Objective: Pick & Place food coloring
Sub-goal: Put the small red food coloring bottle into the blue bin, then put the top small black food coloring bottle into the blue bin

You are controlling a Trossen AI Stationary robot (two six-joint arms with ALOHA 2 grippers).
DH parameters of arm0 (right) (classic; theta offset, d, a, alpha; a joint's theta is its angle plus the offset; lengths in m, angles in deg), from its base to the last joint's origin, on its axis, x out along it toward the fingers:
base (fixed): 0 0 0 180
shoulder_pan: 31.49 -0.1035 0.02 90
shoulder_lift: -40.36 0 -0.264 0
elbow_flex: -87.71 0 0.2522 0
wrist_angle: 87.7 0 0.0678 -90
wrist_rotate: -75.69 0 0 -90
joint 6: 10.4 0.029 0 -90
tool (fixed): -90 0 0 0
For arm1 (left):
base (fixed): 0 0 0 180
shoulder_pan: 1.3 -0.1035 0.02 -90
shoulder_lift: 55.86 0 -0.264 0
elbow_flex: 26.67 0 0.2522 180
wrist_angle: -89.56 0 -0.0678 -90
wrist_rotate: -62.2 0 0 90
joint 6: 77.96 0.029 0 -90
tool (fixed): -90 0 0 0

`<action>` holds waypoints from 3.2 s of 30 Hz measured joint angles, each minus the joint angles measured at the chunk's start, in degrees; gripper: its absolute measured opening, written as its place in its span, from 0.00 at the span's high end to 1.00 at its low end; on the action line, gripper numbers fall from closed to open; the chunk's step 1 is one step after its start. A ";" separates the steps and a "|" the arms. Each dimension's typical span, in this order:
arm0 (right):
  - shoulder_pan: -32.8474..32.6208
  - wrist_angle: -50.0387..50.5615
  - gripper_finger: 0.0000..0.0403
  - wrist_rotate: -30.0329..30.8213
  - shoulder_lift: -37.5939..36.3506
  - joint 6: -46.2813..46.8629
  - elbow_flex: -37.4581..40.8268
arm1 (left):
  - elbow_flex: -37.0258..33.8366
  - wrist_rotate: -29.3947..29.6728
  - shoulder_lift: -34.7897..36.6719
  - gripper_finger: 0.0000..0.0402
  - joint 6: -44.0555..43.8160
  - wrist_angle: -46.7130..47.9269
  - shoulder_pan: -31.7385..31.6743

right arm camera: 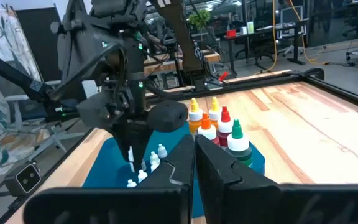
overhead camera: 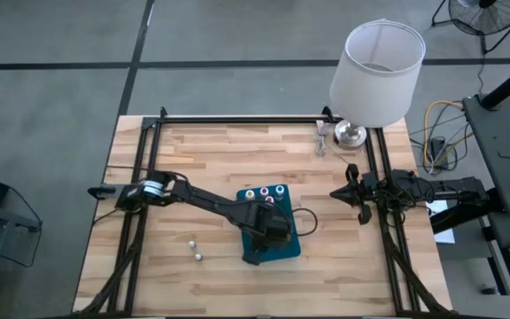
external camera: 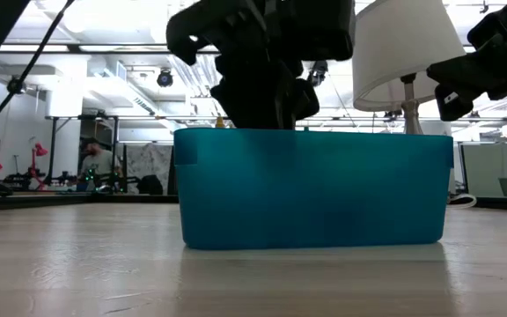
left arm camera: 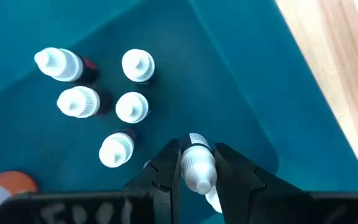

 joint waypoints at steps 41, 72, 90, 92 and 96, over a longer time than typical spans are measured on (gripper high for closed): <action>-0.02 0.00 0.98 -0.02 0.02 0.00 0.01 | -0.07 -1.22 -3.74 0.75 -0.27 -2.40 -0.02; -0.02 0.01 0.98 -0.01 0.02 0.00 0.01 | 6.63 0.15 2.71 0.74 -1.56 10.42 -0.35; -0.01 0.00 0.98 -0.01 0.00 0.00 0.00 | -22.15 0.33 25.08 0.74 -7.35 3.46 3.73; 0.00 0.00 0.98 0.00 0.02 0.00 -0.01 | -26.69 0.27 28.40 0.74 -7.84 1.13 4.95; 0.00 0.00 0.98 0.00 0.02 0.00 0.01 | -34.36 0.22 34.38 0.74 -7.57 -1.95 7.10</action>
